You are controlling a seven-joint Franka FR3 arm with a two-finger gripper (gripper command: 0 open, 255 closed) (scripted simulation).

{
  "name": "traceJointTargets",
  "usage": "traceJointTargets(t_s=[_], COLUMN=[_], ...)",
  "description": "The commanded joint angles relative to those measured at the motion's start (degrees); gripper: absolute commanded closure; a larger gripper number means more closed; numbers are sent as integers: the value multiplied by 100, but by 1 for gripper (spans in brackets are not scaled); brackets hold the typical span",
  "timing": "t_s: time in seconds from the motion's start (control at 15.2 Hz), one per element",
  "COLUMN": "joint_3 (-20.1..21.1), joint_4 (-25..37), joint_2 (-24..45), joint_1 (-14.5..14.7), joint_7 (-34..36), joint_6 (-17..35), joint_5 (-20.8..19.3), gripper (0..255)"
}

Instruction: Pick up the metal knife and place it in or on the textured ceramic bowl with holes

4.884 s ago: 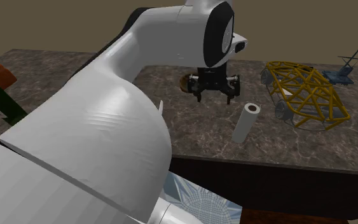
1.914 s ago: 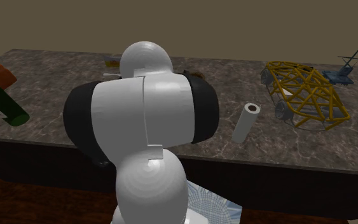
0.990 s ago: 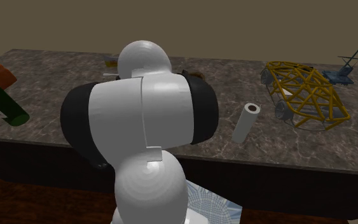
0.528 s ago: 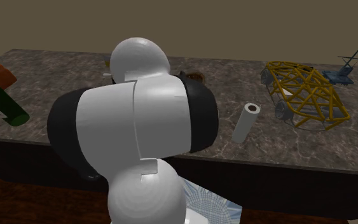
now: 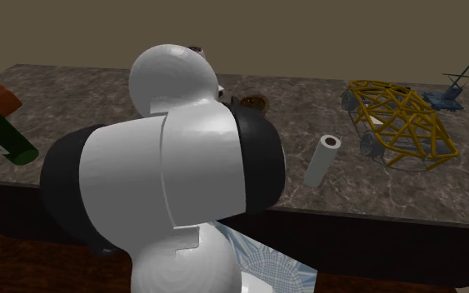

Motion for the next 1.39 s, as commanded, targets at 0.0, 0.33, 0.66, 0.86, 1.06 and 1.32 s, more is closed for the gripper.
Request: traceJointTargets(t_s=[0.0, 0.33, 0.66, 0.86, 1.06, 1.32], joint_3=[-5, -24, -44, -55, -96, -224], joint_4=[96, 340, 614, 793, 1076, 1853], joint_2=[-73, -223, -339, -393, -250, 450], joint_1=[2, 1, -1, -3, -50, -204], joint_7=[-34, -108, -166, -194, -259, -451], joint_6=[-165, -544, -924, -1153, -1301, -1417], joint_5=[43, 122, 179, 203, 147, -114], gripper=[255, 255, 255, 255, 255, 255])
